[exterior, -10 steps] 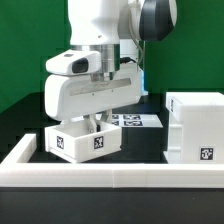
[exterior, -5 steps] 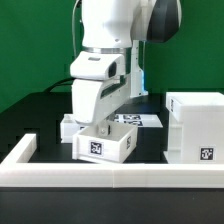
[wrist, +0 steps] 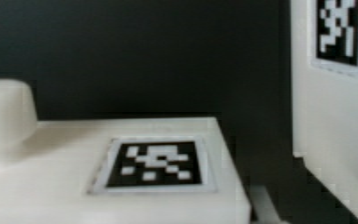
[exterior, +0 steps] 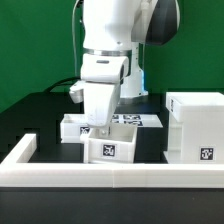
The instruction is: Assemble drawer
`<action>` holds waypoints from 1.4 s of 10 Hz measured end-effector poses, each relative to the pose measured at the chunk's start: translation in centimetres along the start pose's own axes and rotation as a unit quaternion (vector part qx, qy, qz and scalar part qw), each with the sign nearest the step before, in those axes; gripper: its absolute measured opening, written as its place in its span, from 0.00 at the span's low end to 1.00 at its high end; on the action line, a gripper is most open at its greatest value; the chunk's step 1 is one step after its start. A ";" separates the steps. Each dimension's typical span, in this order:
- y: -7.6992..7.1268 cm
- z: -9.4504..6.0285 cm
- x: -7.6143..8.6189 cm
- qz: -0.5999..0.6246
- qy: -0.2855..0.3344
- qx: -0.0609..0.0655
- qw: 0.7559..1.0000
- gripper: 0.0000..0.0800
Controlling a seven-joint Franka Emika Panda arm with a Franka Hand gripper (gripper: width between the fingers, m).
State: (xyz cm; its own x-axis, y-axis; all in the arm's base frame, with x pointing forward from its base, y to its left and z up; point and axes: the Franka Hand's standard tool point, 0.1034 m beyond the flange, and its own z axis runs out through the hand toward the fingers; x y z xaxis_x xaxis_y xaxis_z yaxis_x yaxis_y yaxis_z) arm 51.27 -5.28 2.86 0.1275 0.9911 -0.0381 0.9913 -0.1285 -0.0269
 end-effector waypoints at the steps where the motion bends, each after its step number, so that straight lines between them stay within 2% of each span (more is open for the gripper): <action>1: 0.2 0.0 1.3 -0.005 0.001 0.003 1.000 0.05; 2: 0.9 0.0 2.3 -0.004 0.003 0.007 1.000 0.05; 3: 1.4 0.0 2.9 0.002 0.005 -0.005 1.000 0.05; 4: 1.2 0.2 2.6 0.005 0.005 -0.011 1.000 0.05; 6: 1.1 0.4 2.5 0.005 0.005 -0.013 1.000 0.05; 7: 1.0 0.6 2.8 -0.002 0.005 -0.013 1.000 0.05; 8: 1.1 0.7 3.6 -0.018 0.004 -0.022 1.000 0.05; 9: 1.0 0.7 4.1 -0.034 0.002 -0.017 0.999 0.05; 13: 1.1 0.9 4.0 -0.046 -0.003 -0.024 0.999 0.05; 14: 1.0 1.0 4.0 -0.046 -0.003 -0.022 0.999 0.05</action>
Offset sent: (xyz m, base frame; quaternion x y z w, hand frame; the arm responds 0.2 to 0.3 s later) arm 0.0000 0.0000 0.0000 -0.0650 0.0000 0.0000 0.9979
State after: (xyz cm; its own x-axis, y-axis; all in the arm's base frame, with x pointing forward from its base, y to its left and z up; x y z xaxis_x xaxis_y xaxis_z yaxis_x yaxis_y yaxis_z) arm 52.73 -1.44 1.72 0.0362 0.9984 -0.0441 0.9993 -0.0357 0.0128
